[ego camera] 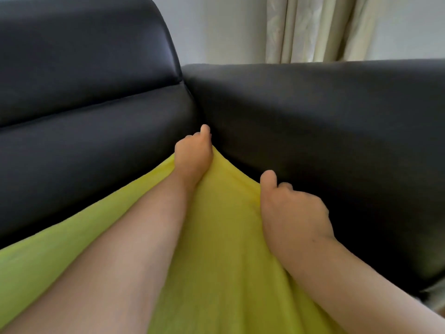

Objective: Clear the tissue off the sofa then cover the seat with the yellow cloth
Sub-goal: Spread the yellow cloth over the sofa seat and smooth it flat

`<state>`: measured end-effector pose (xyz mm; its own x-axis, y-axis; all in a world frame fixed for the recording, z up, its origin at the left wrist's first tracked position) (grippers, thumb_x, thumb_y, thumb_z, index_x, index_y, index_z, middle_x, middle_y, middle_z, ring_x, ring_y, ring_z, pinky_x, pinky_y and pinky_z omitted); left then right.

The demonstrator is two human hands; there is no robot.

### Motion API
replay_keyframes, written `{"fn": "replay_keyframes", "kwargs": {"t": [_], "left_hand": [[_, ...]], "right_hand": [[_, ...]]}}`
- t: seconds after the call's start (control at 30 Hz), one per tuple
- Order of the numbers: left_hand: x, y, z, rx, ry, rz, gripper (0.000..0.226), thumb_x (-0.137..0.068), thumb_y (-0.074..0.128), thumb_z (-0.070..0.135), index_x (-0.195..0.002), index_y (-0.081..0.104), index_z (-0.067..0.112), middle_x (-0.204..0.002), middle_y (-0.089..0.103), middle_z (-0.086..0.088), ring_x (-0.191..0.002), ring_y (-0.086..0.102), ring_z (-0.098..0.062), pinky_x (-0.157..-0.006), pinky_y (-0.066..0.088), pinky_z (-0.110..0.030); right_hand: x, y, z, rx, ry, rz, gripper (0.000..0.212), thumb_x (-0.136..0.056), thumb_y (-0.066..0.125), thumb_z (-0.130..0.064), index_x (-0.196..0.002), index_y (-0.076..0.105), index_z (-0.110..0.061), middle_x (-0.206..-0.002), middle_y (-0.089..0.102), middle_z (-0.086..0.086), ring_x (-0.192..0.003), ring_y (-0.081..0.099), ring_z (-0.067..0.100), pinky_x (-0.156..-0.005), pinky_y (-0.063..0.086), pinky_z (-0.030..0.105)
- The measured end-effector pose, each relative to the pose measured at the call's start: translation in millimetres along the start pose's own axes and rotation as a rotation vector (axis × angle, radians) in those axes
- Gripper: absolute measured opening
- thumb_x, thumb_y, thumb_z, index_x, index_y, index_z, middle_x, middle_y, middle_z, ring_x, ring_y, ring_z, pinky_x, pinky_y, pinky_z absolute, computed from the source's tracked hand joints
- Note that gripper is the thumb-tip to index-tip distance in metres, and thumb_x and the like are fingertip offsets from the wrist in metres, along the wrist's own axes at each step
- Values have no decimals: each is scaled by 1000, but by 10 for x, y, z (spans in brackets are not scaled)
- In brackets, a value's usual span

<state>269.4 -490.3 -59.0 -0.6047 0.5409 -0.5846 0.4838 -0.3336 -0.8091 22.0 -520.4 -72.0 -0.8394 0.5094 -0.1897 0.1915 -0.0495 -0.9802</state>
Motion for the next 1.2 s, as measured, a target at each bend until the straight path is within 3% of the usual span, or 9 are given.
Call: {"fn": "replay_keyframes", "kwargs": {"t": [0.2,0.33,0.43,0.53,0.67,0.73,0.8,0.97,1.2], "left_hand": [[-50,203,-26,-119,-10,-27,23,-95,40,10,-115,50,3,-81,65,-12,-67,55,-33,-51,23,-34],[-47,164,23,-53,-13,-129,22,-99,38,19,-113,48,5,-95,66,-13,-84,62,-36,-57,33,-36],[139,-119,17,96,46,-250,33,-103,33,33,-117,51,10,-116,60,-11,-103,59,-34,-79,46,-40],[627,-584,-163,137,149,-327,41,-103,33,36,-136,48,18,-141,47,-2,-124,48,-27,-101,40,-40],[1503,-838,-998,199,-143,-571,51,-102,31,44,-150,28,27,-156,24,7,-142,24,-22,-114,20,-31],[1793,-783,-1358,171,-223,-683,59,-100,25,53,-154,19,29,-161,16,8,-147,15,-18,-119,12,-32],[1871,-695,-1489,179,-220,-747,62,-99,21,58,-155,13,34,-163,10,11,-149,8,-13,-121,8,-36],[1846,-570,-1542,193,-196,-784,63,-96,18,65,-154,10,41,-163,4,16,-150,1,-12,-121,5,-45],[1818,-530,-1609,214,-186,-778,65,-96,17,65,-155,11,39,-163,4,13,-150,-1,-12,-121,5,-46]], "right_hand": [[-103,26,-126,124,-144,-36,23,-92,44,-8,-114,41,-16,-98,28,7,-58,35,16,-41,24,31],[-111,62,-197,219,-215,-47,23,-95,44,-10,-116,52,-12,-118,32,9,-94,40,23,-57,36,29],[-117,42,-271,306,-295,-57,27,-96,43,-14,-120,56,-13,-121,36,9,-108,39,26,-74,39,32],[-179,-36,-337,383,-308,-68,30,-96,41,-17,-122,57,-13,-121,43,10,-112,40,27,-93,38,38],[-450,-153,-705,216,-300,-17,32,-96,35,-19,-117,59,-12,-114,50,9,-103,49,26,-85,39,35],[-730,-104,-1026,108,-343,-6,37,-98,33,-29,-122,55,-12,-117,53,10,-105,51,27,-85,39,38],[-1018,92,-1294,64,-379,-73,50,-100,28,-42,-138,45,-13,-135,49,11,-122,47,30,-100,36,44],[-1307,766,-1371,-114,-217,-342,64,-97,20,-55,-154,17,-27,-162,12,4,-148,12,25,-118,9,48],[-1387,761,-1313,-219,-160,-252,67,-97,30,-50,-154,18,-15,-160,18,4,-146,20,23,-118,17,41]]}}
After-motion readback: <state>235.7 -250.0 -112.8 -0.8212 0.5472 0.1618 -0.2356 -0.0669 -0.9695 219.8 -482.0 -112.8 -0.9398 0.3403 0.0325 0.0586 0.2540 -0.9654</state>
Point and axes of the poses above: each hand's wrist, its own x-axis away from the middle knuckle, its own y-axis out of the palm, z = x × y, the point moved 7 cm from there along -x, towards the middle knuckle
